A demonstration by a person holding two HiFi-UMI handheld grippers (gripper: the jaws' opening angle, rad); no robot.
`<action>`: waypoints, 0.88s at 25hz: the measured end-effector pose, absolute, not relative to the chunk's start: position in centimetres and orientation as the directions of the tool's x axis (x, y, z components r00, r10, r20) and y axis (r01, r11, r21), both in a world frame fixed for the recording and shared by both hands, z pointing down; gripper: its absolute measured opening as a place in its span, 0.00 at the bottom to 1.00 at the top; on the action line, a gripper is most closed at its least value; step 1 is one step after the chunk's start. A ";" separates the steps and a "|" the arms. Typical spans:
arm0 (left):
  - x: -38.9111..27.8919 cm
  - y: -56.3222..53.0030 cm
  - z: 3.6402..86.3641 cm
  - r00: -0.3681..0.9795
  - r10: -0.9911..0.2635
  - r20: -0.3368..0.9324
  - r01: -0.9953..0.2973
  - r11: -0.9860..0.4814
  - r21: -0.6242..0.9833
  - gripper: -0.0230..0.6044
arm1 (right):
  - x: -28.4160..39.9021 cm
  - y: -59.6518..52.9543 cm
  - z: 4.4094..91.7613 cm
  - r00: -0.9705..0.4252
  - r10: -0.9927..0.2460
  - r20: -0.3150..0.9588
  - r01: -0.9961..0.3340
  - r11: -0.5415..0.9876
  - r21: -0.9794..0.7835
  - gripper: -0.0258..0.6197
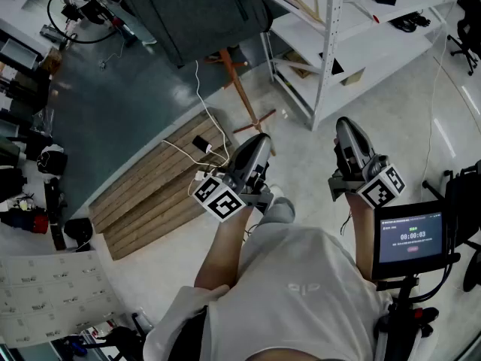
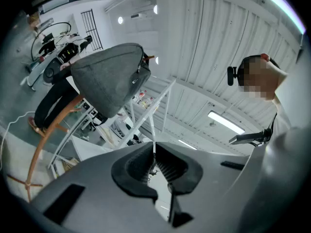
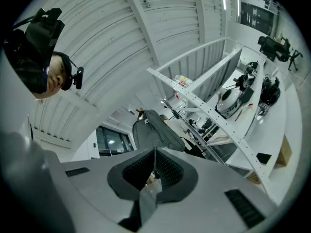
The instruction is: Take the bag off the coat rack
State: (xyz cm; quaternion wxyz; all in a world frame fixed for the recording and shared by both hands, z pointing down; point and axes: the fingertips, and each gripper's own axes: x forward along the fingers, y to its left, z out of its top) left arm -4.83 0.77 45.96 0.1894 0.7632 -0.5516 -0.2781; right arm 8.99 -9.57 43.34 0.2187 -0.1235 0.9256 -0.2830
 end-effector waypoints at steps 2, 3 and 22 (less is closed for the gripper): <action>-7.7 0.4 44.7 0.229 -0.949 -0.217 -0.748 -0.315 0.585 0.05 | 5.7 -10.4 41.6 -0.877 -0.332 -0.348 -0.087 0.822 -0.563 0.06; -9.4 -0.1 44.4 0.222 -0.951 -0.217 -0.756 -0.308 0.578 0.05 | 3.8 -11.1 41.1 -0.879 -0.319 -0.354 -0.078 0.829 -0.554 0.06; -27.2 0.5 34.3 -0.177 -0.939 -0.296 -0.954 0.089 0.287 0.14 | -10.7 -15.2 29.3 -0.886 -0.040 -0.462 0.081 0.967 -0.240 0.15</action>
